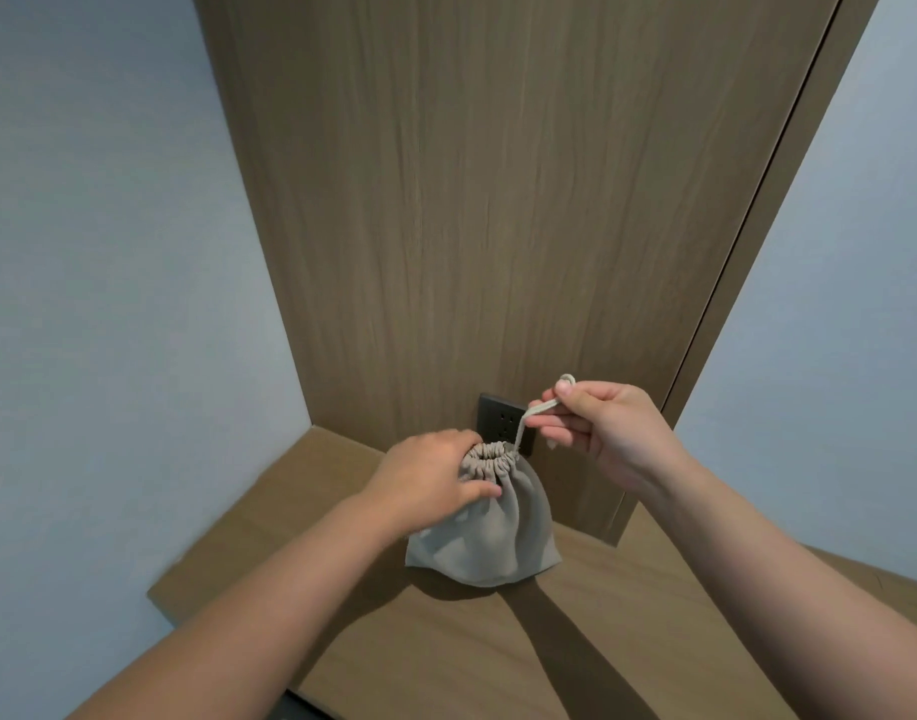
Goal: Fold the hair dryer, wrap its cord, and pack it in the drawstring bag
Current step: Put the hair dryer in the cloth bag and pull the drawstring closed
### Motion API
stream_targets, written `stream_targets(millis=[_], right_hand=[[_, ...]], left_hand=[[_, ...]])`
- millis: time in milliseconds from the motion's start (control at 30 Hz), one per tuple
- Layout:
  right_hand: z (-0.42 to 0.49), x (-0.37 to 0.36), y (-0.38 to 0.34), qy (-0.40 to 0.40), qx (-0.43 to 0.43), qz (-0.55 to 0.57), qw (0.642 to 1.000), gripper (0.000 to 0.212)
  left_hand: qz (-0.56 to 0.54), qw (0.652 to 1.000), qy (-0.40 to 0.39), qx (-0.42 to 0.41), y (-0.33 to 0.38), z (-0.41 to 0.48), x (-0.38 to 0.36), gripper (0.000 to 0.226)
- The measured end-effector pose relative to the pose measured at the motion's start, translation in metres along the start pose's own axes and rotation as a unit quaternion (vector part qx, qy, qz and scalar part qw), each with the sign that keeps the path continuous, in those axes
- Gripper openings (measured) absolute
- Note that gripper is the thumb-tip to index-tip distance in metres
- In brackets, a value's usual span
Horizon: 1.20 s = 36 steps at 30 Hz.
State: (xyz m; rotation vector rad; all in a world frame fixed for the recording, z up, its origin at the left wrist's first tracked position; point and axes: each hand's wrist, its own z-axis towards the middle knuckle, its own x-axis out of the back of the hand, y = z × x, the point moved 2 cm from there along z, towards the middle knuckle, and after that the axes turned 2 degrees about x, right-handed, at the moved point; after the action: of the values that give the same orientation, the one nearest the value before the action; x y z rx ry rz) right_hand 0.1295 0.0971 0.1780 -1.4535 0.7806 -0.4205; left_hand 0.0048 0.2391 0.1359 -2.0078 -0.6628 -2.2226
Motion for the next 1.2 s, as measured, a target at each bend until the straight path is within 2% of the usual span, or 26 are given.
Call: stream_targets(millis=[167, 200, 233, 267, 300, 333, 367, 433, 500, 600, 633, 700, 833, 933, 1000, 1067, 1200], right_hand=[[0.01, 0.011, 0.002, 0.015, -0.038, 0.081, 0.996, 0.024], [0.012, 0.016, 0.005, 0.018, -0.046, 0.07, 0.996, 0.025], [0.013, 0.021, 0.008, 0.027, -0.047, 0.004, 0.999, 0.028], [0.013, 0.026, 0.012, 0.041, -0.035, -0.123, 0.991, 0.03], [0.012, 0.03, 0.015, 0.063, -0.005, -0.28, 0.958, 0.03], [0.009, 0.03, 0.017, 0.074, 0.045, -0.412, 0.907, 0.029], [0.006, 0.026, 0.018, 0.061, 0.098, -0.493, 0.862, 0.03], [0.003, 0.013, 0.023, -0.034, 0.173, -0.55, 0.816, 0.047], [0.008, 0.004, 0.034, -0.123, 0.177, -0.599, 0.771, 0.056], [0.016, -0.005, 0.039, -0.132, 0.194, -0.692, 0.682, 0.027], [0.017, -0.006, 0.038, -0.119, 0.197, -0.696, 0.68, 0.023], [0.02, -0.005, 0.036, -0.114, 0.178, -0.67, 0.712, 0.025], [0.021, -0.009, 0.027, -0.148, 0.072, -0.517, 0.84, 0.026], [0.024, -0.009, 0.03, -0.157, -0.028, -0.406, 0.9, 0.035], [0.025, -0.009, 0.029, -0.142, -0.082, -0.366, 0.916, 0.034], [0.024, -0.009, 0.022, -0.138, -0.062, -0.439, 0.885, 0.036], [0.013, -0.013, 0.005, -0.158, 0.085, -0.656, 0.733, 0.037]], left_hand=[[-0.096, 0.995, 0.015, 0.015, -0.019, 0.003, -0.01, 0.026], [-0.11, 0.994, 0.018, 0.019, -0.022, 0.004, -0.011, 0.022], [-0.116, 0.993, 0.022, 0.022, -0.023, 0.003, -0.011, 0.019], [-0.12, 0.992, 0.025, 0.026, -0.025, 0.003, -0.011, 0.018], [-0.124, 0.992, 0.026, 0.029, -0.026, 0.002, -0.012, 0.017], [-0.128, 0.991, 0.027, 0.03, -0.027, 0.002, -0.012, 0.018], [-0.131, 0.991, 0.028, 0.029, -0.027, 0.003, -0.012, 0.019], [-0.13, 0.991, 0.025, 0.023, -0.027, 0.004, -0.012, 0.022], [-0.124, 0.992, 0.019, 0.013, -0.027, 0.007, -0.012, 0.025], [-0.122, 0.993, -0.005, 0.006, -0.028, 0.009, -0.009, 0.028], [-0.134, 0.991, -0.013, 0.004, -0.028, 0.009, -0.007, 0.03], [-0.163, 0.986, -0.019, 0.001, -0.03, 0.008, -0.003, 0.032], [-0.17, 0.985, -0.001, 0.019, -0.034, 0.009, 0.003, 0.025], [-0.021, 1.0, 0.011, -0.013, -0.033, 0.013, 0.009, 0.022], [0.073, 0.997, 0.02, -0.025, -0.031, 0.013, 0.015, 0.024], [0.111, 0.993, 0.018, -0.031, -0.03, 0.013, 0.018, 0.023], [0.135, 0.989, 0.021, -0.059, -0.029, 0.01, 0.019, 0.02]])
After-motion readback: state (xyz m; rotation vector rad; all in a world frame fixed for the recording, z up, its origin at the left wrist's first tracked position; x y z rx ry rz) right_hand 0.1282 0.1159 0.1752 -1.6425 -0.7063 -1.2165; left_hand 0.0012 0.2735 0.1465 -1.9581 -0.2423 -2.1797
